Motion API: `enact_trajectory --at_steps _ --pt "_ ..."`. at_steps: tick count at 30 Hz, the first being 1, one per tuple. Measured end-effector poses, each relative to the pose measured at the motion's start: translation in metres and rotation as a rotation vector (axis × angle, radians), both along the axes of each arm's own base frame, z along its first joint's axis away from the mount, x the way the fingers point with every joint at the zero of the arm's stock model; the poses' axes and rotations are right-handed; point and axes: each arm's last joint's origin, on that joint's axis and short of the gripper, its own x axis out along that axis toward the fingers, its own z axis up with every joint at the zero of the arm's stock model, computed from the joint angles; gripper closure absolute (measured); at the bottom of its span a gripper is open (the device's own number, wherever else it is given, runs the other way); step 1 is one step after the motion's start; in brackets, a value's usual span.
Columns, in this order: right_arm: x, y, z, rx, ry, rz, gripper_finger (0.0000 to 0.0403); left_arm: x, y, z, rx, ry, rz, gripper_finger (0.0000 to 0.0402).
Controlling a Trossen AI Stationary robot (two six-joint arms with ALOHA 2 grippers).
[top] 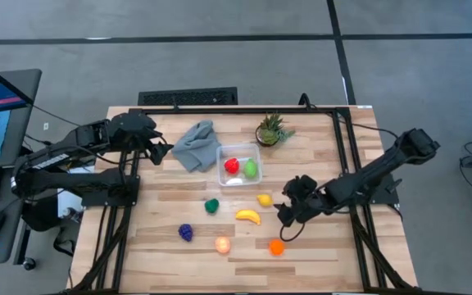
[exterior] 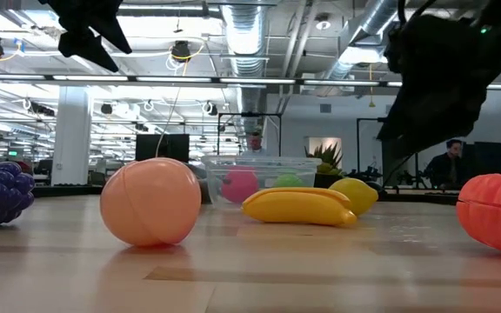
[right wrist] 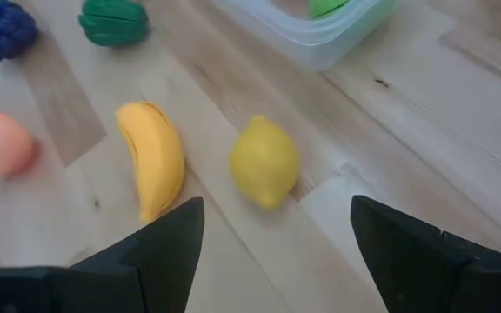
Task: Pick and placing Produce into tupperware
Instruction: Put the yellow lemon into the transparent bin
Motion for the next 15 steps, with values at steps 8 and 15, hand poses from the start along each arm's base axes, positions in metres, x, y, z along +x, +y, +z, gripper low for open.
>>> enact_trajectory --at_steps 8,15 --pt "0.015 0.004 -0.015 -0.010 -0.012 0.027 0.0091 0.000 0.000 0.000 -0.001 0.005 0.000 0.0084" --pt "0.024 0.002 -0.020 -0.005 -0.032 0.039 0.0091 0.000 0.000 0.000 0.006 0.009 -0.007 0.0084"
